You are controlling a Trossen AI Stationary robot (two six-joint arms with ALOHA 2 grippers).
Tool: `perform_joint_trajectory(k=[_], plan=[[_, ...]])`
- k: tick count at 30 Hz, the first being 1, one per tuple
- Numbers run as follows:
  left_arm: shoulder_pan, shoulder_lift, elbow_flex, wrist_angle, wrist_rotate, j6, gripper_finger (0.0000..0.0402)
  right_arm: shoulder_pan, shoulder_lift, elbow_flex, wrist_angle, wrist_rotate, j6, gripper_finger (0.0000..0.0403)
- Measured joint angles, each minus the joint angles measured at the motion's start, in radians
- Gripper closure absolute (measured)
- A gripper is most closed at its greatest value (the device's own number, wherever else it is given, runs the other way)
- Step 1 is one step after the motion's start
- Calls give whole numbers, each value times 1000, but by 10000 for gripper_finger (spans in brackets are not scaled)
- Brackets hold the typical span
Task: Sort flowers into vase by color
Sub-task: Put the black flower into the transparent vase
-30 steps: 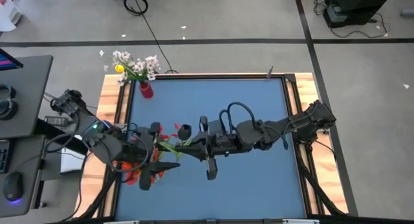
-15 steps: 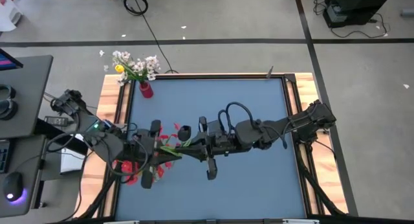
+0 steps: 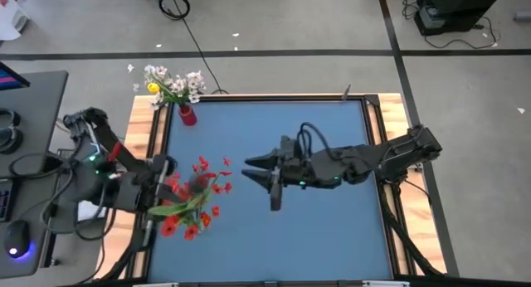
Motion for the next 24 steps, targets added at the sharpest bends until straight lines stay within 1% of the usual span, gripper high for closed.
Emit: perform_joint_trajectory(k=[4,5,9,14,17,21,24], plan=[[-41,-11,-3,23,-59,53,391,8,-47,1,-61,25,20,254],[-58,-18,-3,25,-90,59,391,13,-56,1,-83,39,23,254],[-154,-52,-3,43,-275,91,392,30,-79,1,-150,93,44,254],[-262,-67,-3,43,-509,136,392,48,-84,2,-227,125,98,253],[-305,-69,-3,42,-609,137,393,48,-81,1,-277,136,132,253],[-338,-67,-3,48,-671,137,393,48,-79,1,-318,136,165,253],[-344,-67,-3,166,-676,192,393,48,-78,1,-330,134,170,253]])
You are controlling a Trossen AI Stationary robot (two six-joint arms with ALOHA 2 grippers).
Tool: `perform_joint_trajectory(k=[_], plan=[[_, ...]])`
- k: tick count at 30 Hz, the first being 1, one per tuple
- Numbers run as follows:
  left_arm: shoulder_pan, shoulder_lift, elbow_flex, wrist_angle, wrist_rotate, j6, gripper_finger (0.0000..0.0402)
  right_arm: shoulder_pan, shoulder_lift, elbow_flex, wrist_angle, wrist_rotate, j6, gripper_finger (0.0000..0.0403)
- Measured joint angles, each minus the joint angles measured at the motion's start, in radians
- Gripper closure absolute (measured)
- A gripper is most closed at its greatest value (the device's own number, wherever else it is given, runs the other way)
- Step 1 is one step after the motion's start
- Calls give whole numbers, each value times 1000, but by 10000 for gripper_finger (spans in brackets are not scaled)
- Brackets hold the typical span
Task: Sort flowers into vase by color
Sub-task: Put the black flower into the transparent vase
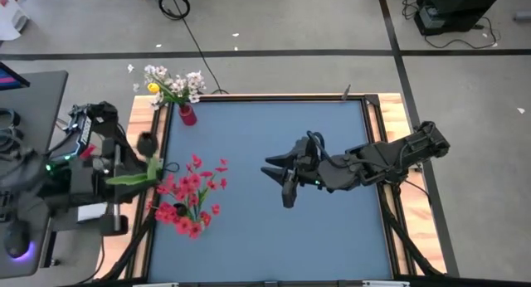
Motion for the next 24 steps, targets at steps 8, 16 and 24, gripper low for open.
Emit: perform_joint_trajectory(k=[8,16,24], plan=[[-23,0,0,133,33,167,389,-21,0,0,-19,-33,21,253],[-75,-26,-37,-142,-128,-83,394,-26,1,0,-41,-55,28,253],[-104,-39,-38,-584,-144,-519,394,-26,1,0,-58,-64,29,253]])
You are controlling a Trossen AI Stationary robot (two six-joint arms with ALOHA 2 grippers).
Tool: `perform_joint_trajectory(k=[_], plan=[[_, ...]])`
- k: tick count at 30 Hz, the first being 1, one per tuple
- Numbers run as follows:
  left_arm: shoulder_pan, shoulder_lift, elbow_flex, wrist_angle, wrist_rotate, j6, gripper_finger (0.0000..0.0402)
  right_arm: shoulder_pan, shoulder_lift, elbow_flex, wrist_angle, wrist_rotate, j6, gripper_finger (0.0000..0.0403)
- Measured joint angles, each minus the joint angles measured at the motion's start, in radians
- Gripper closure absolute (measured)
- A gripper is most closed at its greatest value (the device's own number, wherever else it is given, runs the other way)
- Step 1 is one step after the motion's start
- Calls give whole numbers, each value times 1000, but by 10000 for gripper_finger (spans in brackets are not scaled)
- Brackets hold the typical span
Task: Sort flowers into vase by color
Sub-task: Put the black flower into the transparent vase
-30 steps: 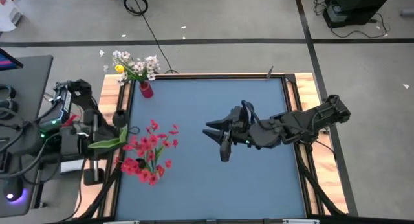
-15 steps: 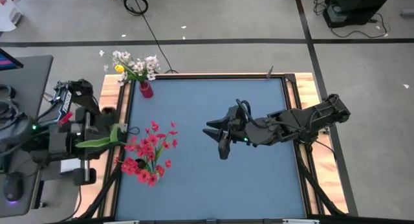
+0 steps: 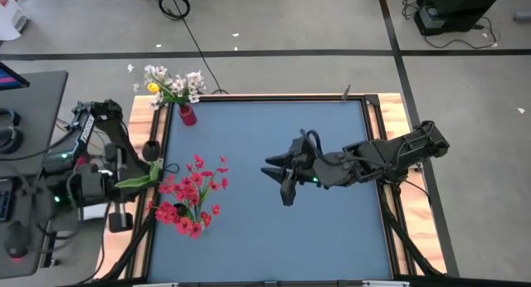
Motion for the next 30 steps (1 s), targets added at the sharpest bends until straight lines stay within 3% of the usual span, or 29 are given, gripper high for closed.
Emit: perform_joint_trajectory(k=[5,9,20,23,26,30], plan=[[-27,1,0,-400,2,-414,394,0,0,0,-38,-7,26,253],[-37,4,0,-603,3,-597,394,0,0,0,-42,-10,26,253],[63,-80,0,-535,1,-618,394,-28,0,0,-42,-26,26,253],[103,-115,1,-444,-1,-555,394,-40,0,0,-41,-36,26,253],[140,-147,1,-274,7,-362,394,-50,0,0,-41,-43,26,253],[223,-174,1,75,215,51,394,-66,0,0,-40,-57,25,253]])
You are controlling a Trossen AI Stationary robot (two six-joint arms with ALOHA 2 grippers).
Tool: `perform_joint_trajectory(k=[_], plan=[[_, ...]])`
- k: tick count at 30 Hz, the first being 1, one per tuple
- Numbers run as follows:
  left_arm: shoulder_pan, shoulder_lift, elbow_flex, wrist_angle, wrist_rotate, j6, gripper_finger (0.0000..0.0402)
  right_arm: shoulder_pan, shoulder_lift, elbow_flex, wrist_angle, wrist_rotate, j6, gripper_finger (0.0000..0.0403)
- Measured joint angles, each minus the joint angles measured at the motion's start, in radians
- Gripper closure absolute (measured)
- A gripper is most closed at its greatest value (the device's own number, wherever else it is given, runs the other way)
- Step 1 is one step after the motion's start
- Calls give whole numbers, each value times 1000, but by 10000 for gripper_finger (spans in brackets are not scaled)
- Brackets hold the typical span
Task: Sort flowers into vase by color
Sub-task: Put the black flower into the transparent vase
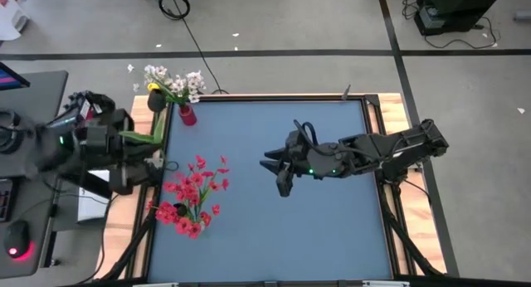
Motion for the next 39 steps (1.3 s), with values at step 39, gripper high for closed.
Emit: perform_joint_trajectory(k=[39], plan=[[1117,-439,-654,465,1180,-20,394,46,0,0,33,63,157,253]])
